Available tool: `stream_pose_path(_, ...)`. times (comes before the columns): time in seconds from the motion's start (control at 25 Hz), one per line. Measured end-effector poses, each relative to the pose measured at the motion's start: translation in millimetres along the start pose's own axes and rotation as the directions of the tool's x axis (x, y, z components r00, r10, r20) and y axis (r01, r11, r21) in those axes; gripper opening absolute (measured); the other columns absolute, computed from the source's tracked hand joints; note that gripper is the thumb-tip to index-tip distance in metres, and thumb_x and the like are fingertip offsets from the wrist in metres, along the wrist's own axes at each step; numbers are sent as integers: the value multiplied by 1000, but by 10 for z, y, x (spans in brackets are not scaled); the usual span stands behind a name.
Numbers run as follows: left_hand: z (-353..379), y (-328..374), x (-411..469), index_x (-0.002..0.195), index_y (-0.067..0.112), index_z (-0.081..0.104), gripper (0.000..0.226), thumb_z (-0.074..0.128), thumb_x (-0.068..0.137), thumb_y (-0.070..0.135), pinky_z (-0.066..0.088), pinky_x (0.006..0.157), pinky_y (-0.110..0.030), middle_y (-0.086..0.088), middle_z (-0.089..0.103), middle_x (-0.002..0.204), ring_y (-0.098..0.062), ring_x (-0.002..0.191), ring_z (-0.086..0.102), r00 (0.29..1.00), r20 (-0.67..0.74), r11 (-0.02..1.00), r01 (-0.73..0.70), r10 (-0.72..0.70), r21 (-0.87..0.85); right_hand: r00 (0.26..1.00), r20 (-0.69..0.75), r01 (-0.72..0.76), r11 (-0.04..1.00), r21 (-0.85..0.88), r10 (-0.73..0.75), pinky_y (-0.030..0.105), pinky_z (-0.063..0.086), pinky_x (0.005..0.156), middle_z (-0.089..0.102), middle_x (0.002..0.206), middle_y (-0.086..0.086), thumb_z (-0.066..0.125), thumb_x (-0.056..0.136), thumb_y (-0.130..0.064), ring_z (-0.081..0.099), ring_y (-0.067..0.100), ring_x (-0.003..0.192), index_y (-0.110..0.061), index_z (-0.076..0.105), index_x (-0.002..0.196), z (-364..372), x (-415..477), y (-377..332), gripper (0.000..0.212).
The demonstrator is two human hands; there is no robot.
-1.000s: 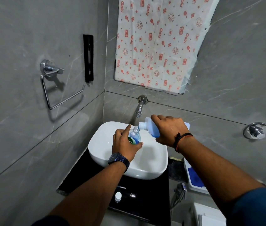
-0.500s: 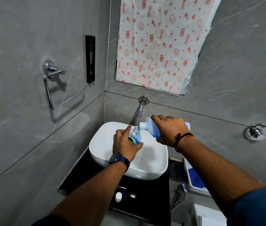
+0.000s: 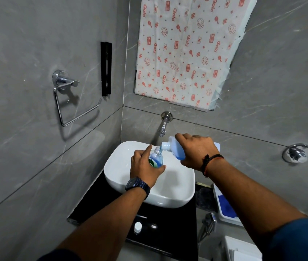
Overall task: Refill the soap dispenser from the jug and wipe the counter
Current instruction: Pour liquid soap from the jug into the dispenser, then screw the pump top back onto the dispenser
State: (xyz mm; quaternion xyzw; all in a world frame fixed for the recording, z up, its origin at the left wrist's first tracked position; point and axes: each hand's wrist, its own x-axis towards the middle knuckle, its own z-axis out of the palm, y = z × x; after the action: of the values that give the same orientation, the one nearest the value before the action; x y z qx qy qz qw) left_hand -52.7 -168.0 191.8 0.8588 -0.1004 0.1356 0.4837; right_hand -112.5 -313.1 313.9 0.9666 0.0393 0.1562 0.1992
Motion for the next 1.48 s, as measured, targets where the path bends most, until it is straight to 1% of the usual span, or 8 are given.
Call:
stream_pose_path(0.2, -23, -8, -4, 132, 28, 43, 87, 84, 56, 43, 48, 84, -32, -2, 46, 115, -23, 107, 49, 1000, -6, 1000, 0, 0, -16, 1000, -7, -30, 998, 46, 30, 32, 39, 61, 64, 105, 3, 71, 68, -37, 62, 30, 82, -23, 38, 119, 12, -10, -31, 62)
stream_pose_path(0.36, -53, -23, 23, 130, 28, 45, 87, 84, 53, 42, 45, 83, -27, 0, 46, 111, -22, 105, 51, 1000, -27, 997, -10, 8, -73, 990, 32, -142, 958, 251, 138, 31, 41, 61, 64, 102, 3, 72, 60, -43, 60, 32, 81, -23, 39, 110, 70, 9, -89, 63)
stream_pose_path(0.52, -131, -105, 77, 130, 30, 45, 89, 85, 52, 44, 39, 79, -20, 4, 43, 107, -20, 103, 53, 999, -28, 993, 25, -28, -114, 960, 78, -265, 781, 566, 270, 29, 36, 59, 59, 92, 2, 78, 53, -44, 50, 26, 74, -24, 38, 93, 181, 29, -157, 61)
stream_pose_path(0.6, -190, -217, 89, 131, 29, 45, 91, 85, 52, 47, 38, 81, -20, 1, 47, 112, -19, 103, 54, 998, -33, 994, 49, -52, -96, 935, 134, -335, 686, 646, 329, 29, 38, 58, 55, 86, 0, 79, 49, -46, 51, 26, 73, -24, 38, 90, 277, 7, -201, 63)
stream_pose_path(0.8, -377, -678, -9, 132, 23, 46, 92, 85, 52, 47, 42, 86, -26, -5, 52, 121, -23, 107, 55, 993, -46, 994, 108, -109, -28, 888, 312, -459, 605, 650, 338, 33, 44, 64, 59, 91, 2, 79, 42, -52, 57, 30, 82, -24, 41, 94, 650, -150, -406, 70)
stream_pose_path(1.0, -500, -1267, -242, 130, 15, 49, 86, 87, 55, 32, 46, 89, -37, -12, 54, 123, -30, 108, 55, 984, -55, 985, 170, -170, 1, 879, 395, -477, 530, 701, 268, 30, 38, 60, 56, 92, 1, 85, 44, -43, 53, 22, 77, -24, 45, 91, 1173, -406, -763, 65)
stream_pose_path(1.24, -458, -1957, -334, 128, 13, 49, 90, 91, 50, 23, 48, 90, -40, -15, 52, 125, -32, 108, 55, 958, -48, 960, 281, -282, -21, 822, 502, -568, 463, 680, 270, 28, 41, 61, 59, 91, -3, 86, 47, -33, 56, 22, 82, -26, 45, 95, 1745, -718, -1044, 63)
stream_pose_path(1.48, -226, -2498, -460, 128, 13, 44, 91, 90, 49, 13, 43, 87, -32, -15, 48, 126, -28, 109, 51, 956, 22, 952, 292, -291, -94, 795, 537, -607, 374, 701, 282, 23, 40, 64, 58, 94, -4, 82, 54, -15, 54, 19, 84, -28, 45, 100, 2141, -1000, -1169, 61)
